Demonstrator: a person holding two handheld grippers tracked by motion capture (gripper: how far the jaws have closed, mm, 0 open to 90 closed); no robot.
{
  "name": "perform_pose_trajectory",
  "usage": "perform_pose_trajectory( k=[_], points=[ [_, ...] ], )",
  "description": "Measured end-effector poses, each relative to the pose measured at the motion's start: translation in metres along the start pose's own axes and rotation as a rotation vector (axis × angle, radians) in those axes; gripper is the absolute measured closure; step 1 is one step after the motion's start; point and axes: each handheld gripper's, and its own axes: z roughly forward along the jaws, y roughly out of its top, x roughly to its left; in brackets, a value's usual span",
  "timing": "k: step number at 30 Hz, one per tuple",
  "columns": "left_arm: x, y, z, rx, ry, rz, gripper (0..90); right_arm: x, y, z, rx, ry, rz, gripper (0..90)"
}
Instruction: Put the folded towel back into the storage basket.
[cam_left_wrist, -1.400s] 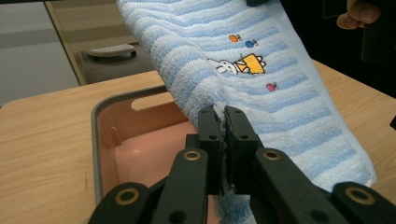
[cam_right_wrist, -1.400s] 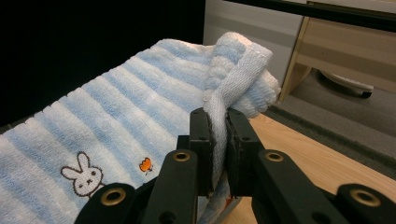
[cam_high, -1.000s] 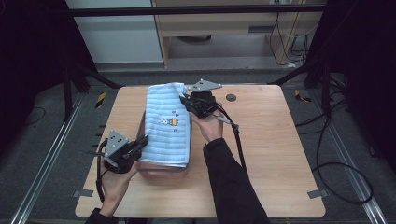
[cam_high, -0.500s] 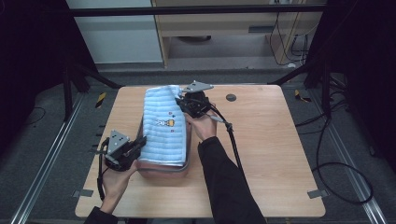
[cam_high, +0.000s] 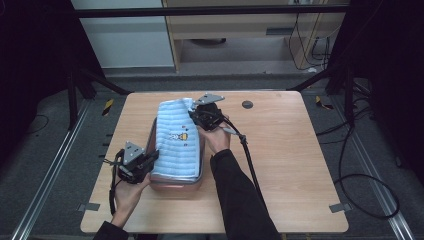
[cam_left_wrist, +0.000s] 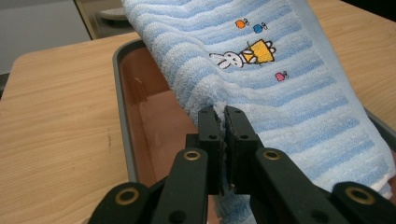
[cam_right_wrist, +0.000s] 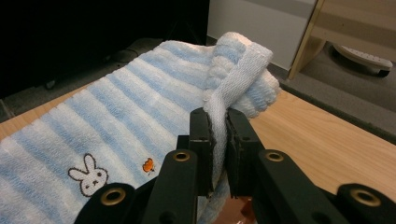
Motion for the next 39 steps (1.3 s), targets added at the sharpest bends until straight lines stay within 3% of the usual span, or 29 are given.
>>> perform_pose_trajectory(
  k=[28,33,35,39],
  points=[
    [0.003,-0.017,0.007,0.091,-0.01,-0.015,85.9,0.005,-0.03,0.023,0.087,0.005,0.005,81.5],
    [0.007,-0.019,0.012,0.11,-0.011,-0.044,82.6,0.005,-0.035,0.027,0.117,0.013,0.013,77.8],
    [0.008,-0.019,0.012,0.109,-0.003,-0.043,81.6,0.005,-0.037,0.028,0.138,0.008,0.01,75.3],
    [0.009,-0.018,0.011,0.103,0.011,-0.038,79.3,0.002,-0.041,0.026,0.131,-0.011,0.01,71.3]
  ],
)
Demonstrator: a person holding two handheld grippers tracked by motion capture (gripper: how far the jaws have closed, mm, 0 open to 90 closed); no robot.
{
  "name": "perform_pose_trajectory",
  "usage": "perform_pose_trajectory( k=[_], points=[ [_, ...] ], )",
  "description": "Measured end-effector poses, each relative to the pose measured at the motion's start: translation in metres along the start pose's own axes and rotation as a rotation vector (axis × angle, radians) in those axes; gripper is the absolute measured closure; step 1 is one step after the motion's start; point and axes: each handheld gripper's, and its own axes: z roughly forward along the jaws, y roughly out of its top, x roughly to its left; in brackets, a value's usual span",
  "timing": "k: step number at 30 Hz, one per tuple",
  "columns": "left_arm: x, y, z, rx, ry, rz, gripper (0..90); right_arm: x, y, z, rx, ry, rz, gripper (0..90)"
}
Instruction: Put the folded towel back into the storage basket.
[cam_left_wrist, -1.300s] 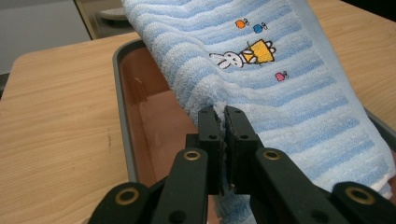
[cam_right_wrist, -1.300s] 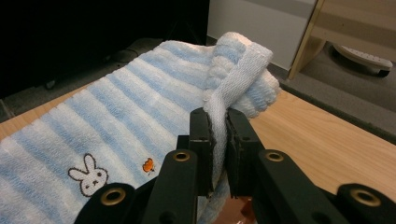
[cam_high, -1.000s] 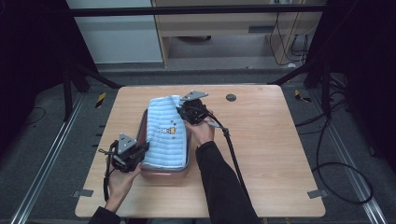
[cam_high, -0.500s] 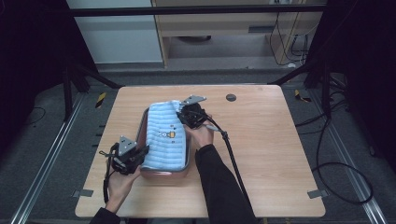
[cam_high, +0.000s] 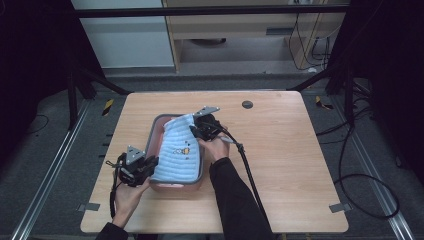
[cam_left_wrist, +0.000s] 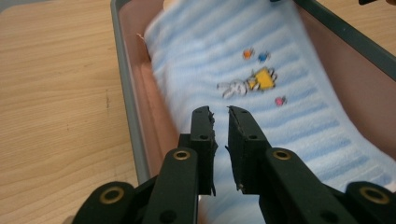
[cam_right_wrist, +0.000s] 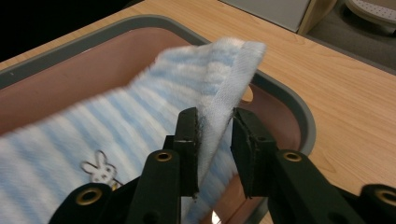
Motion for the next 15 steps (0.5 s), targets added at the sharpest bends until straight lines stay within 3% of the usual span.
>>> perform_pose_trajectory(
  k=[8,15],
  points=[
    [0.0,0.003,-0.007,-0.027,0.01,0.006,76.9,-0.004,0.0,-0.01,-0.031,-0.018,0.011,66.8],
    [0.005,0.008,-0.019,-0.075,-0.007,0.004,68.1,-0.008,-0.001,-0.031,-0.102,-0.023,0.024,53.7]
  ],
)
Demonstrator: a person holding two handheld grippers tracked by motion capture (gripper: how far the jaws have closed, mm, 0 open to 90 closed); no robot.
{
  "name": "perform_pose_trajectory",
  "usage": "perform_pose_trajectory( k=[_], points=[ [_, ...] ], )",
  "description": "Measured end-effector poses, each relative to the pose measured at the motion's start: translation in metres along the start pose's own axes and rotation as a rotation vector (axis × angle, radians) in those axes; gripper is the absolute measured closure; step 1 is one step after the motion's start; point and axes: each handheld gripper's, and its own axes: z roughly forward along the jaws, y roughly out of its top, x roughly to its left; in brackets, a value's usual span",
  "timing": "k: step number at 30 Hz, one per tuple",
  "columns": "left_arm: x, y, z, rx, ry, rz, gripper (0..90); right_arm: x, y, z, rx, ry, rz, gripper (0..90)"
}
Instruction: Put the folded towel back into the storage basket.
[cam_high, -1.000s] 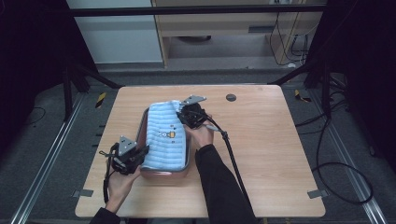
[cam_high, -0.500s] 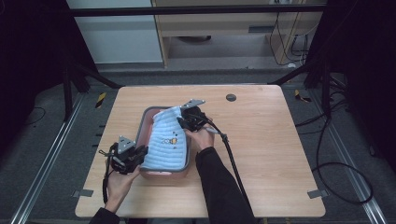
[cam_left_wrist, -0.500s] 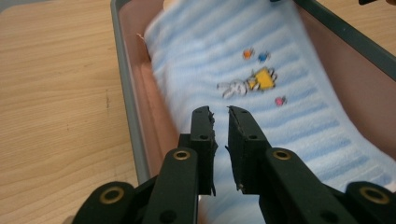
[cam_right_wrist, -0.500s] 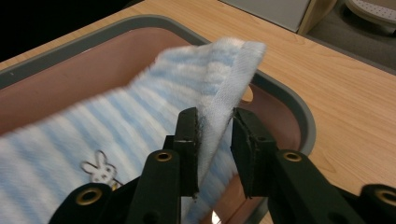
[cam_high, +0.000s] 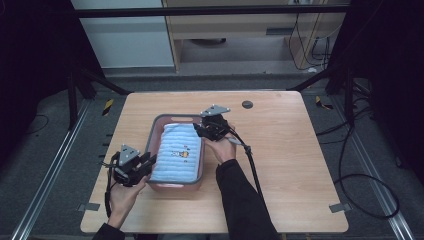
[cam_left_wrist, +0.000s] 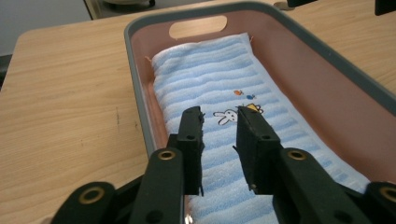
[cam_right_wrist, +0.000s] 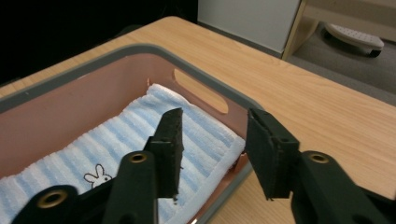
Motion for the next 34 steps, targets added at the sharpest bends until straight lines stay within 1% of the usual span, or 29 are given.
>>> perform_pose_trajectory(
  k=[3,4,5,8,14,18,24,29,34],
  points=[
    [0.003,0.001,-0.003,-0.014,-0.007,-0.003,63.0,-0.003,-0.001,-0.012,-0.02,-0.013,0.001,45.6],
    [0.005,0.002,-0.004,-0.018,-0.01,-0.002,59.5,-0.005,-0.003,-0.02,-0.033,-0.021,0.0,40.4],
    [0.006,0.002,-0.005,-0.021,-0.009,-0.001,59.5,-0.005,-0.003,-0.02,-0.033,-0.021,0.0,40.4],
    [0.008,0.001,-0.006,-0.026,-0.009,0.002,54.2,-0.01,-0.007,-0.033,-0.041,-0.033,0.005,34.3],
    [0.014,0.001,-0.006,-0.05,-0.011,0.011,45.3,-0.024,-0.023,-0.06,-0.041,-0.061,0.024,27.2],
    [0.017,0.001,-0.006,-0.058,-0.019,0.019,41.1,-0.035,-0.037,-0.081,-0.049,-0.075,0.037,25.3],
    [0.022,-0.001,-0.006,-0.057,-0.015,0.025,38.1,-0.048,-0.055,-0.11,-0.05,-0.102,0.046,23.6],
    [0.026,-0.002,-0.007,-0.06,-0.01,0.041,36.4,-0.06,-0.073,-0.13,-0.048,-0.124,0.057,23.2],
    [0.032,-0.004,-0.009,-0.064,0.0,0.04,35.4,-0.072,-0.096,-0.149,-0.036,-0.146,0.082,23.2]
  ],
)
